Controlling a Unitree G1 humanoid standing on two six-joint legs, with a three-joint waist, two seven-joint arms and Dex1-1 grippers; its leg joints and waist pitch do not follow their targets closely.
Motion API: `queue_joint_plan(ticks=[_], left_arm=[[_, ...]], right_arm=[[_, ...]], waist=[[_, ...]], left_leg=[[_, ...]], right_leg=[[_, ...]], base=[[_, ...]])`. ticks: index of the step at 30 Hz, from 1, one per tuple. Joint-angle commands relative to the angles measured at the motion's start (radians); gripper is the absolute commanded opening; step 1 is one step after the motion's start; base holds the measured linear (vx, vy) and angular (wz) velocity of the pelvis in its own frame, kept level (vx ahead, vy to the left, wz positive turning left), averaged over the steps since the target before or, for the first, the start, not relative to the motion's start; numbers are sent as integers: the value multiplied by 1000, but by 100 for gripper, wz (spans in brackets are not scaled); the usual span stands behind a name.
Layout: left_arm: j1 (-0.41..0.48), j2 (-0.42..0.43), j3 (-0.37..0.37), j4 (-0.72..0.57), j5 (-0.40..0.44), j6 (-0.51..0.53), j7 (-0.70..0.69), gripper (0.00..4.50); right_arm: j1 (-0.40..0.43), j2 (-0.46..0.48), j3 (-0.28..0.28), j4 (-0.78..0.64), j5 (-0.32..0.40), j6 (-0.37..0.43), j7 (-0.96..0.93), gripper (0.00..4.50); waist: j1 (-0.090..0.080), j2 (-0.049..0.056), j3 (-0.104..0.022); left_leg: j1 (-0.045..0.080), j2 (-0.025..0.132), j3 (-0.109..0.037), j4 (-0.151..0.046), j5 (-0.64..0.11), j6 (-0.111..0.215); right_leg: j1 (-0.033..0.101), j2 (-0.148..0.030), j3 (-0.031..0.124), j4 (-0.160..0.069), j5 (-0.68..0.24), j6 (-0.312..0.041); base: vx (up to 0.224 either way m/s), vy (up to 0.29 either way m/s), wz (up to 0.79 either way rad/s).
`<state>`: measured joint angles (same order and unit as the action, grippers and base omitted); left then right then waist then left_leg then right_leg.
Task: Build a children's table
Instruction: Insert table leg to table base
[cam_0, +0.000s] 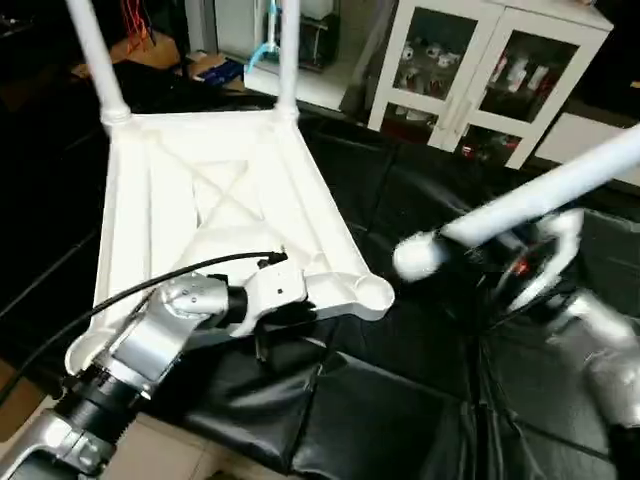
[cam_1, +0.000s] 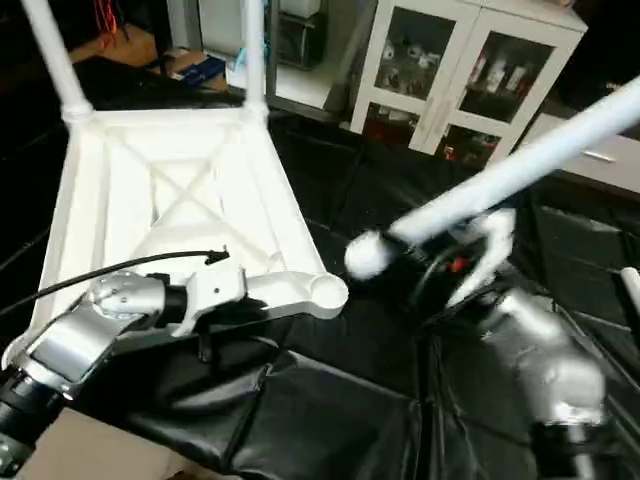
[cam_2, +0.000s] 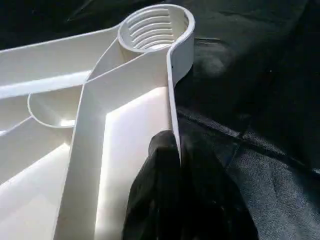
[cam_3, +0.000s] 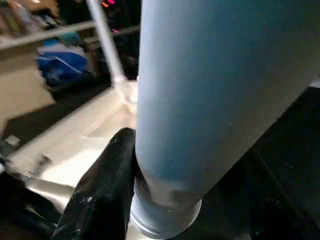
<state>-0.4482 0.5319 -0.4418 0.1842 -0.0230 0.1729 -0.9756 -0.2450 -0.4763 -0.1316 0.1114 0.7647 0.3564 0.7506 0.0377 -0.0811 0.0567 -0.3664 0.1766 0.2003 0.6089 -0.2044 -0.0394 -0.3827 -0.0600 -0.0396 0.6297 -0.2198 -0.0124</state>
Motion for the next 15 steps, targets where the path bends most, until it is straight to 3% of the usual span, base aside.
queue_joint_plan(ticks=[1,3,4,5,6,8,11,13,15], left_arm=[[-24,-9,-31,6,17,-69,-39,0],[-28,-12,-27,29,11,-116,-57,0],[-33,-25,-8,42,-12,-170,-73,0],[-40,-36,8,48,-26,-194,-71,0],[-44,-42,25,40,-61,-189,-101,27],[-50,-47,63,18,-128,-152,-145,55],[-66,-44,127,-14,-214,-97,-177,58],[-87,-30,194,-49,-294,-18,-196,92],[-134,-14,274,-35,-360,54,-178,97]], right_arm=[[-20,-27,-23,-46,57,65,24,191],[-36,-40,-38,-69,103,121,40,190],[-56,-54,-42,-84,130,156,58,190],[-66,-63,-34,-90,122,160,69,189],[-74,-68,-27,-93,112,161,76,189],[-91,-76,-16,-93,86,158,76,189],[-122,-80,-17,-82,58,152,52,189],[-152,-94,-9,-67,9,143,15,188],[-167,-129,31,-69,-73,126,4,188]], waist=[[-2,14,-65],[0,15,-67],[-1,9,-67],[2,11,-67],[2,12,-66],[4,12,-68],[13,10,-69],[11,8,-66],[10,11,-64]], left_leg=[[22,63,-26,-69,-83,33],[23,65,-25,-68,-72,39],[20,64,-25,-68,-68,44],[20,63,-25,-67,-66,46],[22,64,-24,-67,-69,42],[22,64,-24,-67,-53,36],[24,64,-20,-66,-39,29],[21,59,-19,-66,-40,16],[20,55,-19,-63,-60,7]], right_leg=[[39,-78,50,-64,1,-234],[37,-78,49,-61,18,-239],[40,-78,49,-61,19,-244],[40,-80,49,-61,17,-244],[37,-79,48,-62,12,-242],[37,-80,48,-57,21,-246],[36,-81,47,-52,55,-269],[37,-78,46,-50,43,-274],[39,-76,48,-55,10,-262]], base=[[0,0,0],[0,0,0],[0,0,0],[0,0,0],[0,0,0],[0,0,0],[0,0,0],[0,0,0],[0,0,0]])
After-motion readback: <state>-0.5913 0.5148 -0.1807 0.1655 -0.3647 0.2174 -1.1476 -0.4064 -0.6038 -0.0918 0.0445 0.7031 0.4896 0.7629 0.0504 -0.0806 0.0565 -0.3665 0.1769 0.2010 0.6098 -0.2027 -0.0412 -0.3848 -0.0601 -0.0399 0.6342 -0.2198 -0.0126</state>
